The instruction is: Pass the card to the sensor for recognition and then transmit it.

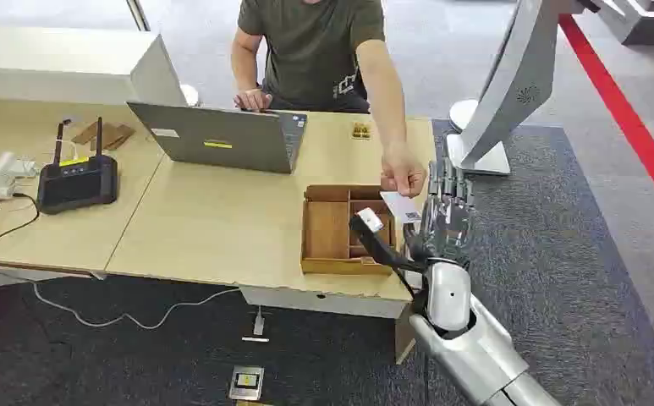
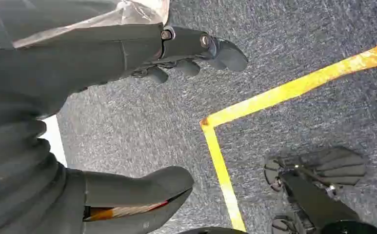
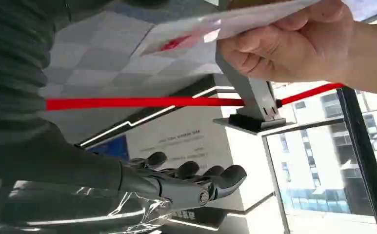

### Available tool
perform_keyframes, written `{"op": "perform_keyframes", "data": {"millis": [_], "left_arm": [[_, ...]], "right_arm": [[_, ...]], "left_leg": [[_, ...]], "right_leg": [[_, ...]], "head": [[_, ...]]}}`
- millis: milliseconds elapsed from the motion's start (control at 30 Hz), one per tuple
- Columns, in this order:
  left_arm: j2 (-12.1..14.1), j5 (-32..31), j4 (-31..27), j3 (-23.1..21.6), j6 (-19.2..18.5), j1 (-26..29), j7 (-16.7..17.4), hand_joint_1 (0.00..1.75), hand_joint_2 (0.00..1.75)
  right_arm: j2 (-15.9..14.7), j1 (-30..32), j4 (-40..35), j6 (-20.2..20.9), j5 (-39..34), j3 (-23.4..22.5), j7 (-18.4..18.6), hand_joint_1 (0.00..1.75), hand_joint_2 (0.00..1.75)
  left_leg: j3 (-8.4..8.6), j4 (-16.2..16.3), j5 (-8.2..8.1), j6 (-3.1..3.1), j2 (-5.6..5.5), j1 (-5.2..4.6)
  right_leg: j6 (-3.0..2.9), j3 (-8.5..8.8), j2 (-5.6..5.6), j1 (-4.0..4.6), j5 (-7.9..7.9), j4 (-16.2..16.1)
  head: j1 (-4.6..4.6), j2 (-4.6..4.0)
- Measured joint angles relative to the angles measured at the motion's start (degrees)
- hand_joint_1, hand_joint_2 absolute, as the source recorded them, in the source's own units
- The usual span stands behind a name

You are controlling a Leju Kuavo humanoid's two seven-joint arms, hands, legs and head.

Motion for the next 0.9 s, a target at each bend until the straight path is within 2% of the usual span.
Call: {"op": "perform_keyframes", "data": {"millis": [33,67,100,267,733,767,900], "left_arm": [[0.00,0.00,0.00,-0.11,0.00,0.00,0.00,0.00,1.75],[0.00,0.04,0.00,-0.15,0.00,0.02,0.00,0.00,1.75],[0.00,0.07,0.00,-0.17,0.02,0.04,0.00,0.00,1.75],[-0.13,0.15,0.00,-0.17,0.77,0.13,-0.15,0.00,1.75],[-0.31,0.17,0.00,-0.15,0.98,0.28,-0.17,0.00,1.75],[-0.31,0.17,0.00,-0.15,0.98,0.28,-0.17,0.00,1.75],[-0.33,0.17,0.00,-0.15,1.03,0.29,-0.20,0.00,1.75]], "right_arm": [[-0.07,0.09,0.00,0.04,0.15,-0.17,-0.06,1.29,1.75],[-0.09,0.25,0.00,0.15,0.22,-0.44,-0.22,1.54,1.75],[-0.07,0.35,0.00,0.28,0.24,-0.65,-0.35,1.61,1.75],[0.15,0.63,0.02,1.16,0.39,-0.98,-0.92,1.66,1.75],[1.14,1.04,0.04,1.25,0.39,-1.11,-1.42,1.62,1.75],[1.16,1.08,0.04,1.22,0.39,-1.11,-1.42,1.69,1.75],[1.31,1.15,0.04,1.31,0.37,-1.14,-1.99,1.75,1.75]], "left_leg": [[0.00,0.00,0.00,0.00,0.00,0.00],[0.00,0.00,0.00,0.00,0.00,0.00],[0.00,0.00,0.00,0.00,0.00,0.00],[0.00,0.00,0.00,0.00,0.00,0.00],[0.00,0.00,0.00,0.00,0.00,0.00],[0.00,0.00,0.00,0.00,0.00,0.00],[0.00,0.00,0.00,0.00,0.00,0.00]], "right_leg": [[0.00,0.00,0.00,0.00,0.00,0.00],[0.00,0.01,0.00,0.00,0.00,0.00],[0.00,0.01,0.00,0.00,0.00,0.00],[0.00,0.01,0.00,0.01,0.00,0.01],[0.00,0.03,-0.01,0.00,0.00,0.00],[0.00,0.03,-0.01,0.00,0.00,0.00],[0.00,0.02,0.00,0.00,0.00,0.00]], "head": [[0.02,0.00],[0.00,0.00],[0.02,0.00],[0.00,0.00],[0.00,0.00],[0.02,0.00],[0.00,0.00]]}}
